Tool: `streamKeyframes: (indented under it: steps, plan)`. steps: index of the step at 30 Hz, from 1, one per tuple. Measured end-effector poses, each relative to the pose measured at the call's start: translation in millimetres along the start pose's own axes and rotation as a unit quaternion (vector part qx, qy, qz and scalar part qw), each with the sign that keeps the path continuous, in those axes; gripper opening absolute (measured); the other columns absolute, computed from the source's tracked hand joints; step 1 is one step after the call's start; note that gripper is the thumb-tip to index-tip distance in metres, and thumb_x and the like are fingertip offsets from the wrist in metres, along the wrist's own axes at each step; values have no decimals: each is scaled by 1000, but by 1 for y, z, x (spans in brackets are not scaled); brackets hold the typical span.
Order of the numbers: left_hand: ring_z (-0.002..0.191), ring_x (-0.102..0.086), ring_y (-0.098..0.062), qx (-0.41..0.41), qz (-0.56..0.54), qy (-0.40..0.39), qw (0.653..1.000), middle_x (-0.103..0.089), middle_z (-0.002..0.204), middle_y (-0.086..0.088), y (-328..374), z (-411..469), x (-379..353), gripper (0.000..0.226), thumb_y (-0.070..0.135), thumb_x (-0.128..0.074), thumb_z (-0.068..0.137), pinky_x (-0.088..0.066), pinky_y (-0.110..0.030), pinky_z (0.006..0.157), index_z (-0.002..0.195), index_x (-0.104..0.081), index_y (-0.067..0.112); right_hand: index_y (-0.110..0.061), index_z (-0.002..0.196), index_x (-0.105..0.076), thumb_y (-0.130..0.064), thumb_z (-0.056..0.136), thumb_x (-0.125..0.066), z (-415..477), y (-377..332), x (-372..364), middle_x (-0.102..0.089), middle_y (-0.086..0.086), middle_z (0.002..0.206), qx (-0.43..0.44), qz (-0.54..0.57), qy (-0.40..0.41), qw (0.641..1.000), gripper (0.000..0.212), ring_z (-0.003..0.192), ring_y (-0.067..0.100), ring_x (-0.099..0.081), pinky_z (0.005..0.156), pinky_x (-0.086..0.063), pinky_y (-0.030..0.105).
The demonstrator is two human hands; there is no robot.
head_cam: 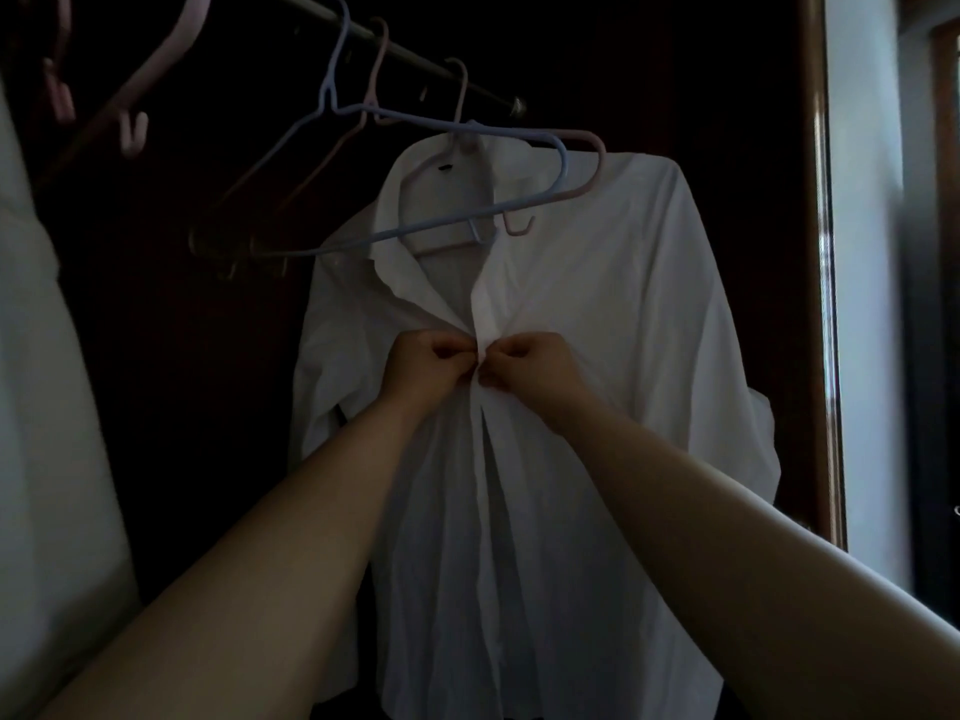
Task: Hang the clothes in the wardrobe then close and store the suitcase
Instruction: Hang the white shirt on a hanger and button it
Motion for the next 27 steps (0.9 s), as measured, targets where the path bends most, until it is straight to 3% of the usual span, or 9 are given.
streamKeyframes:
  steps: [3, 7, 10, 15, 18, 21, 24, 27]
  plan:
    - [89, -70, -26, 3, 7, 19, 1000, -73, 91, -12, 1, -1, 1, 20, 6, -77, 76, -55, -41, 90, 95, -74, 3, 6, 78, -73, -10, 75, -75, -2, 1, -1, -71, 25, 81, -5, 28, -19, 999, 17, 70, 20, -63, 77, -55, 36]
    - [74, -65, -19, -8, 12, 25, 1000, -67, 76, -7, 5, -1, 2, 13, 1, -75, 76, -56, -34, 83, 83, -69, 9, -6, 67, -73, -13, 81, -66, 3, 7, 3, -71, 21, 75, -25, 43, 0, 999, 17, 71, 24, -63, 82, -55, 44]
    - [69, -62, -15, -38, 63, 29, 997, -66, 73, -6, 8, 1, 3, 17, 2, -75, 74, -53, -28, 75, 75, -65, 16, -11, 66, -71, -6, 83, -64, 3, 7, 2, -70, 20, 77, -21, 44, -16, 999, 19, 72, 25, -61, 75, -52, 37]
    - [53, -55, 7, -75, 118, 11, 990, -65, 67, 1, 14, 2, -1, 13, 1, -74, 73, -46, -11, 61, 85, -70, 4, -9, 70, -69, -2, 82, -68, 5, 3, 4, -67, 16, 71, -9, 49, -37, 998, 14, 66, 20, -60, 60, -49, 21]
    - [66, -63, -7, -51, 100, 18, 994, -72, 81, -10, 12, 2, 0, 17, 1, -73, 74, -52, -21, 72, 90, -72, 5, -2, 74, -71, -1, 82, -68, 6, 2, 4, -66, 12, 66, 1, 39, -33, 999, 8, 67, 21, -59, 63, -48, 25]
    - [80, -69, -18, -9, 71, 25, 997, -74, 86, -8, 8, 1, -2, 19, 8, -74, 72, -56, -29, 81, 91, -75, 8, 6, 76, -72, -1, 79, -72, 6, 4, 6, -65, 11, 64, 21, 5, -22, 1000, 8, 64, 19, -58, 66, -48, 29]
    - [77, -69, -18, 8, 66, 36, 997, -73, 78, -5, 9, 2, -5, 13, 18, -77, 71, -57, -32, 77, 80, -75, 9, -1, 69, -71, 2, 72, -75, 6, 5, 6, -62, 1, 59, 29, -23, 5, 999, 5, 50, -2, -55, 64, -49, 23]
    - [78, -70, -22, 17, 68, 69, 995, -73, 79, -8, 8, 5, -5, 13, 20, -77, 75, -58, -35, 77, 79, -74, 8, -10, 64, -69, -5, 72, -79, 6, 3, 5, -62, -5, 59, 55, -28, 29, 998, 15, 45, -9, -52, 59, -47, 15]
Point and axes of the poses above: each hand's wrist, its own z-axis towards the middle knuckle, its own x-axis out of the back of the hand, y = z × x, the point moved 7 cm from there along z, towards the middle knuckle
